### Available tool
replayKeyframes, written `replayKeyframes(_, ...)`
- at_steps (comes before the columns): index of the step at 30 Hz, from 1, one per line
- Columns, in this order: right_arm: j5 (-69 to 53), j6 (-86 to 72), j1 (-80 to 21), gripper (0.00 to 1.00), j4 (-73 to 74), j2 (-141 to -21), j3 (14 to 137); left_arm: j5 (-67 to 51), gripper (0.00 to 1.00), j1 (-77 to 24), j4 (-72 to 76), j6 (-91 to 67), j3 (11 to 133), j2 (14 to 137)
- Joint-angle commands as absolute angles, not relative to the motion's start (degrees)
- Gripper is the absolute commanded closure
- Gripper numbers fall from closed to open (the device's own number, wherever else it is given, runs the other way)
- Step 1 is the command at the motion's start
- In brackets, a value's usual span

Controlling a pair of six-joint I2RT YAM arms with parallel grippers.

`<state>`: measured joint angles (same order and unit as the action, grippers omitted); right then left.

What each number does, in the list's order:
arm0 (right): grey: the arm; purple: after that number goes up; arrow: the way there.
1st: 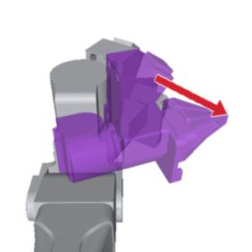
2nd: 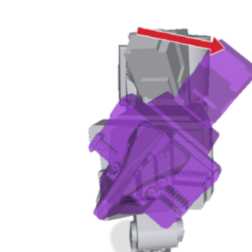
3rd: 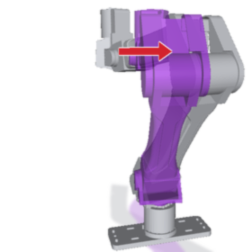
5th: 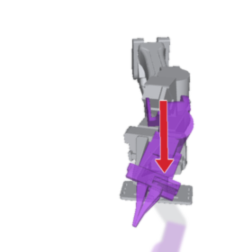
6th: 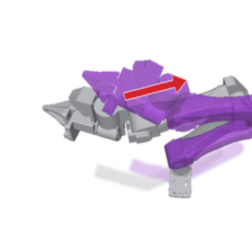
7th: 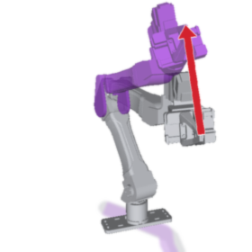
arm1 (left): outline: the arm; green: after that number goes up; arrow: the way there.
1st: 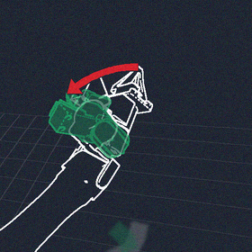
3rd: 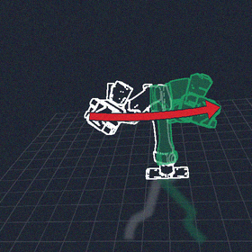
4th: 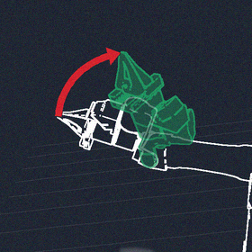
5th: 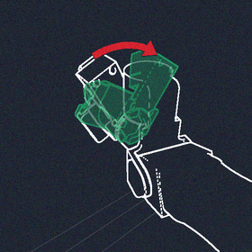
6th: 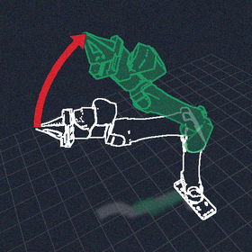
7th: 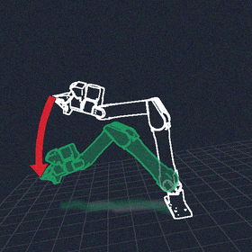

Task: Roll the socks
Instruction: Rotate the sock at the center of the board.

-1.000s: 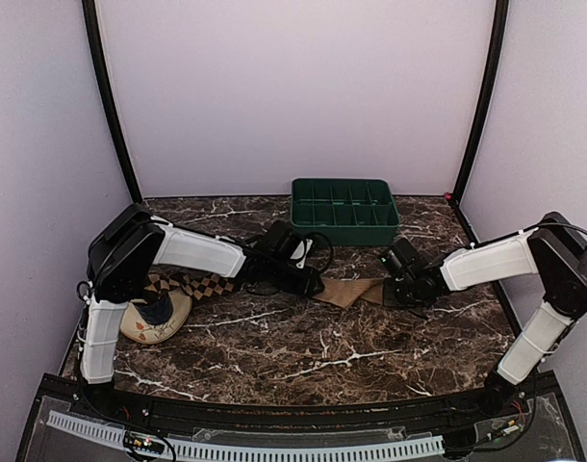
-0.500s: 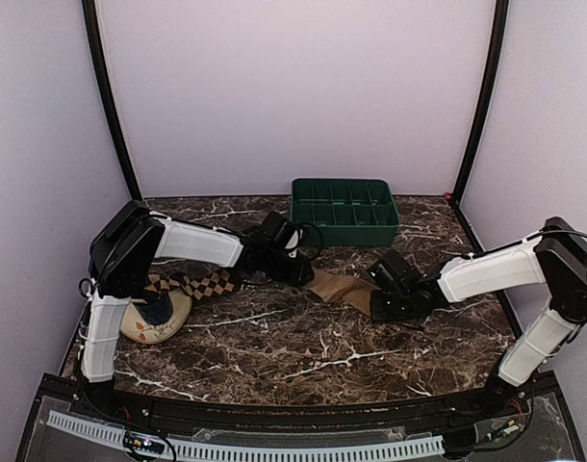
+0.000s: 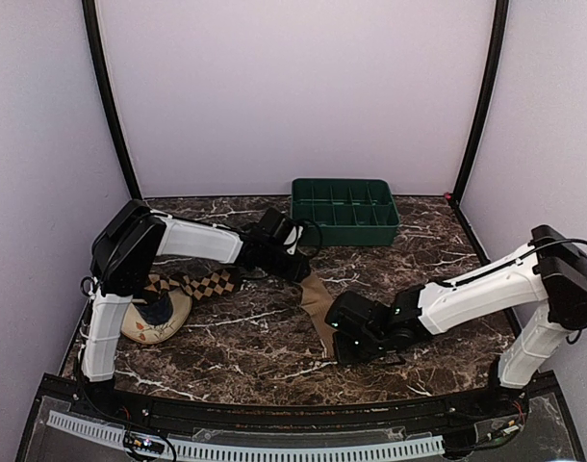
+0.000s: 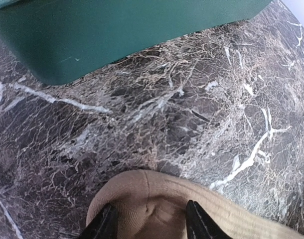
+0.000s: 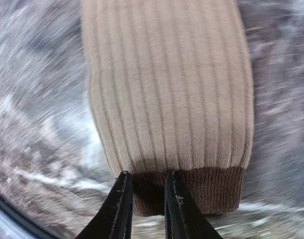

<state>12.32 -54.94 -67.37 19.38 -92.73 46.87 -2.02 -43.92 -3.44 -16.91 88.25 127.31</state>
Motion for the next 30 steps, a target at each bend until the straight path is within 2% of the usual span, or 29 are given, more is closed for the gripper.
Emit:
replayKeyframes(1,9.8,-59.5,-73.1,0.79,21.3,-97.5,51.2,-2.8,0.50,-43.8,-2.9,-13.0,89.6,127.5)
replayKeyframes(8,8.2,-57.4,-78.5,0.78,20.7,-105.1,59.9,-7.4,0.49,-44.0,0.4,-9.9,86.6,125.5)
replayKeyframes(13,8.5,-52.8,-79.9,0.76,20.8,-107.8,65.3,-10.7,0.43,-43.9,4.1,-9.7,80.4,120.1)
replayKeyframes(20,13.5,-41.5,-81.5,0.61,21.0,-104.7,69.6,-11.8,0.32,-43.7,5.8,-10.8,75.0,110.7)
replayKeyframes(30,21.9,-25.8,-83.6,0.50,26.9,-97.8,68.3,-9.1,0.29,-41.3,2.4,-15.6,69.6,99.1)
